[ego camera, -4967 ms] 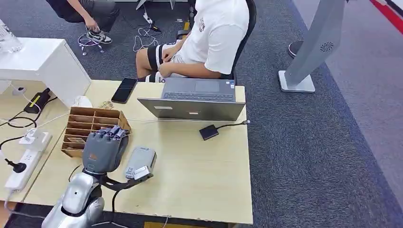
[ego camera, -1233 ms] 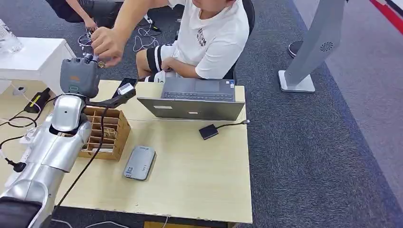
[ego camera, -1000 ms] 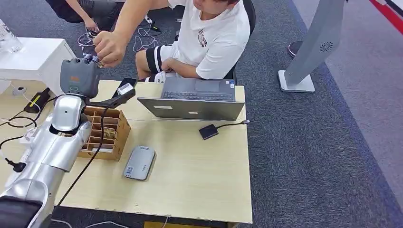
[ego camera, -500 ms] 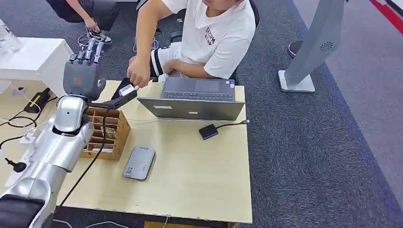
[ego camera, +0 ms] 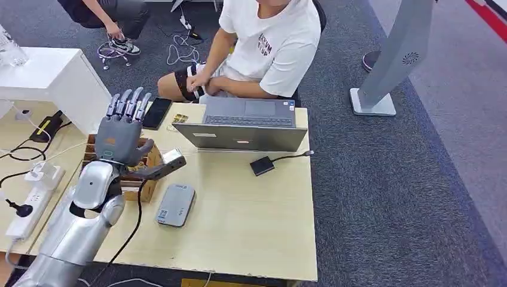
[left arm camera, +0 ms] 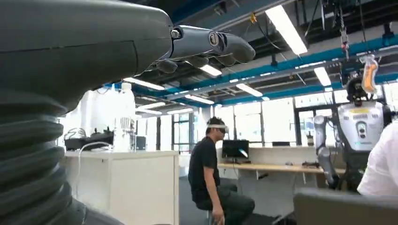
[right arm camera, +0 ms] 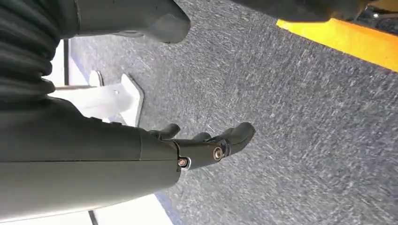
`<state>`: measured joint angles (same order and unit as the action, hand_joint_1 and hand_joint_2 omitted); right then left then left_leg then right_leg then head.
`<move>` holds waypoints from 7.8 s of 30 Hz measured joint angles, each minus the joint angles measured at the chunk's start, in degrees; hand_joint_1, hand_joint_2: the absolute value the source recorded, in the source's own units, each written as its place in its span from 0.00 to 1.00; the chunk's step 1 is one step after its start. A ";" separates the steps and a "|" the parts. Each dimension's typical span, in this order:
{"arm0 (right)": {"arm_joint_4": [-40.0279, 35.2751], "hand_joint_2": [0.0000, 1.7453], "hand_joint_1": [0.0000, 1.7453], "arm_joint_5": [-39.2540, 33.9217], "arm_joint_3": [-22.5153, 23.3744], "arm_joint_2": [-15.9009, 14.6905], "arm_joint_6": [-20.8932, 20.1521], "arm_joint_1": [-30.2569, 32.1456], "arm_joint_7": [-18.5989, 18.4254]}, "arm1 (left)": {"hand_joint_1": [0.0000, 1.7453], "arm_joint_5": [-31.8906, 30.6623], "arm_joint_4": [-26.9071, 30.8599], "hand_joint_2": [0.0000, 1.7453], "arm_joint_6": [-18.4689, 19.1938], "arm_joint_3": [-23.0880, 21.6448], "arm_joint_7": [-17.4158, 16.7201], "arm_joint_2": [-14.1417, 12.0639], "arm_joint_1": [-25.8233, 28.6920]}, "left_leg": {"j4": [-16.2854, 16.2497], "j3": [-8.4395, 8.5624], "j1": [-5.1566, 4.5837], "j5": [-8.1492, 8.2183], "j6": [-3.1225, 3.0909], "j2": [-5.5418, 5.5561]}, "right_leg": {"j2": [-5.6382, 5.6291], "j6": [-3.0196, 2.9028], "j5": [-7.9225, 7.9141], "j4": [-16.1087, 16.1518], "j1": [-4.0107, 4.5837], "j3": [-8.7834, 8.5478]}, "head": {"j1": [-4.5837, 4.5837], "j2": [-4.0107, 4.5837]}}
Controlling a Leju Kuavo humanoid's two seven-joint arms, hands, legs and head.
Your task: Pass the card to the sensor for recognition and then transmit it.
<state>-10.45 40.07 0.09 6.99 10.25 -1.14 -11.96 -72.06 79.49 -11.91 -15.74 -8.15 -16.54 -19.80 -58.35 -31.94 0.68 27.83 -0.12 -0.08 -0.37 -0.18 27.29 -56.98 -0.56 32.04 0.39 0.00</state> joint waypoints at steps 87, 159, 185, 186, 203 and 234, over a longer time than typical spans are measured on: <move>-0.02 1.00 0.00 2.31 2.82 0.81 1.16 0.25 0.68 | 0.00 -1.62 1.54 1.00 3.24 11.56 -5.03 2.40 18.38 | 0.00 -0.03 0.01 -0.01 0.00 0.04 | 0.06 0.00 0.00 0.00 0.00 0.00 | 0.00 0.00; -0.02 1.00 0.00 5.24 4.26 0.98 1.16 0.26 0.74 | 1.00 -2.86 0.80 1.00 2.60 12.98 -6.08 2.29 19.77 | 0.01 -0.03 0.01 -0.01 0.00 0.04 | 0.06 -0.01 0.01 -0.01 0.01 0.00 | 0.00 0.00; -0.02 1.00 0.00 6.90 6.14 1.68 -0.35 0.22 1.68 | 1.00 0.49 12.28 1.00 -0.34 8.41 -4.11 -0.83 8.07 | 0.00 -0.06 0.04 -0.21 0.10 0.12 | 0.14 -0.13 -0.16 -0.05 0.01 0.08 | 0.00 0.00; -0.02 1.00 0.00 7.30 6.14 1.68 -0.72 0.19 1.90 | 1.00 -0.26 10.69 1.00 -1.42 8.42 -4.13 -0.79 6.17 | 0.00 -0.08 0.04 -0.23 0.11 0.11 | 0.14 -0.13 -0.19 -0.05 0.02 0.11 | -0.02 0.00; -0.02 1.00 0.00 9.40 6.12 1.25 -2.93 -0.41 1.92 | 1.00 -10.34 -26.70 1.00 -5.46 7.06 -8.15 0.33 -20.93 | 0.00 -0.19 0.05 -0.37 0.21 0.00 | -0.02 -0.16 -0.35 -0.07 0.03 0.28 | -0.07 0.00; -0.02 1.00 0.00 10.31 6.14 0.94 -2.88 -0.36 2.45 | 0.00 -8.59 -34.29 1.00 -11.97 7.02 -7.98 0.06 -21.60 | 0.00 -0.26 0.05 -0.37 0.21 -0.04 | -0.07 -0.15 -0.35 -0.07 0.03 0.30 | -0.04 0.00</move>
<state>-10.47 50.38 6.23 7.93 7.37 -1.49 -9.51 -80.66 45.20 -23.89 -8.72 -16.13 -16.48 -41.40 -58.34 -32.20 0.74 27.46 0.09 -0.12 -0.44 -0.33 26.93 -57.05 -0.53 32.34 0.35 0.00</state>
